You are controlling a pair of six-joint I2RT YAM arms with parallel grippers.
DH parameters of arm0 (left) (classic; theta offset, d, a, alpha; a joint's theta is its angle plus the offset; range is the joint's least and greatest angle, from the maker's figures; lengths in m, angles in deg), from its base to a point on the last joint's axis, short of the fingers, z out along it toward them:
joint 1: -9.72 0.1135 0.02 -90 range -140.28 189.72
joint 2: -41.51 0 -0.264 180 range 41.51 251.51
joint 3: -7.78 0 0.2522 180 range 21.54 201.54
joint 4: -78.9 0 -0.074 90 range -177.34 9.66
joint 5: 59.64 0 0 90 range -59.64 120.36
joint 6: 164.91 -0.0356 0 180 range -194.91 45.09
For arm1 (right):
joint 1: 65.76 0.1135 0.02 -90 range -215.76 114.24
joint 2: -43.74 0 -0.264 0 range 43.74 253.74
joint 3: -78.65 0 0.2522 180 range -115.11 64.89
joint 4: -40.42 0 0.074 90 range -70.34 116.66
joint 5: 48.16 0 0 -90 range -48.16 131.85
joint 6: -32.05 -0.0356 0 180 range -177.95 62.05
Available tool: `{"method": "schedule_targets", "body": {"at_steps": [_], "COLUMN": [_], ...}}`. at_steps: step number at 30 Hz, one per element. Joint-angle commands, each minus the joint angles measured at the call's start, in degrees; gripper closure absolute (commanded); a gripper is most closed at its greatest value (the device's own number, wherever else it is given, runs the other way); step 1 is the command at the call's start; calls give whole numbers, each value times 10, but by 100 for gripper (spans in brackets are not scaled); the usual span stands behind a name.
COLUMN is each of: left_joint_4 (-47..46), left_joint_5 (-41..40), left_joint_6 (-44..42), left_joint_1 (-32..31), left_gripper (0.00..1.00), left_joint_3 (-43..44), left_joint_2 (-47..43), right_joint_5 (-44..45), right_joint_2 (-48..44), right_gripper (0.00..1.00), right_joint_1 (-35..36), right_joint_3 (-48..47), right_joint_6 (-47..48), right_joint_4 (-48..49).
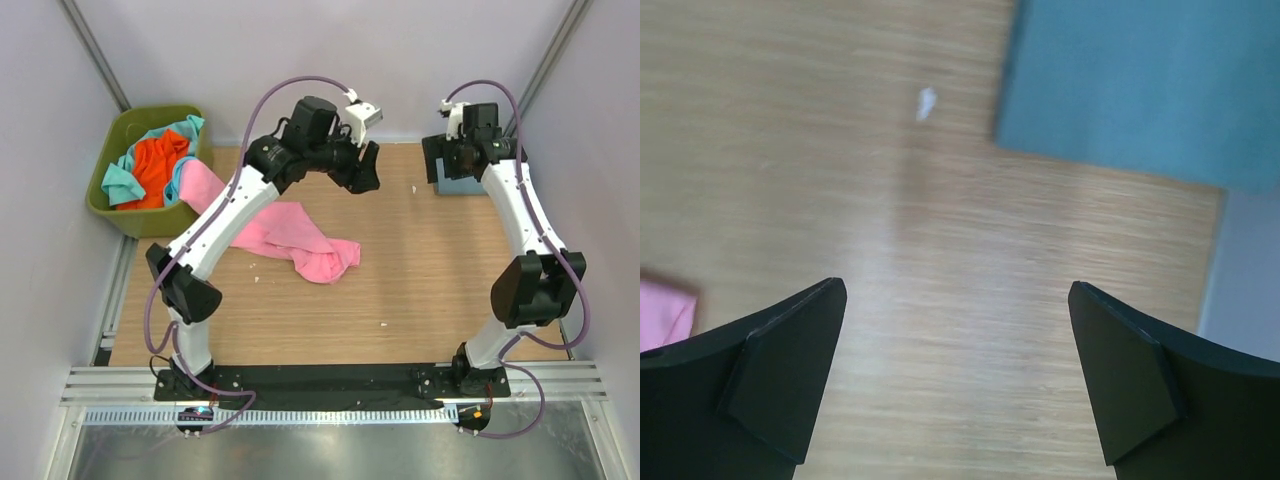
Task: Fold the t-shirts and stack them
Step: Move the tshirt to the center of the board
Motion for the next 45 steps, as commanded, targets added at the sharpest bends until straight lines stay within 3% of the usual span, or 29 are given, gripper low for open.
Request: {"method": "schedule_targets", "body": {"at_steps": [1, 3, 5, 8, 12, 14, 21, 30, 34, 42, 45], "left_joint_4": [1, 2, 14, 20, 20, 11, 43, 44, 82, 96, 107], "left_joint_5": [-148, -210, -212, -203, -194, -146, -70, -76, -43, -27, -18], "left_joint_6": [-56, -81, -88, -113, -155, -156, -124, -117, -122, -115, -117], "left_joint_1": [23, 47, 100, 161, 185, 199, 231, 241, 244, 246, 246], "left_gripper": [40, 27, 21, 21, 24, 24, 23, 26, 40, 44, 56], "left_joint_3": [-5, -61, -106, -209, -306, -339, -318, -309, -280, -275, -271], "left_joint_2": [-69, -108, -128, -159, -149, -129, -28, 29, 73, 83, 91], "right_joint_5": [-246, -295, -314, -308, -301, -296, -294, -278, -266, -248, -239], "right_joint_2": [-6, 10, 15, 23, 59, 73, 85, 76, 75, 70, 67], "right_gripper": [0, 0, 0, 0, 0, 0, 0, 0, 0, 0, 0], "right_joint_1": [7, 22, 46, 68, 72, 74, 75, 75, 75, 74, 75], "right_joint_3": [-33, -34, -32, -53, -120, -133, -148, -124, -125, -125, -121], "right_joint_6": [107, 115, 110, 101, 77, 73, 76, 86, 86, 95, 95], "right_joint_4": [-110, -136, -143, -126, -118, -114, -124, -119, -113, -108, -104]}}
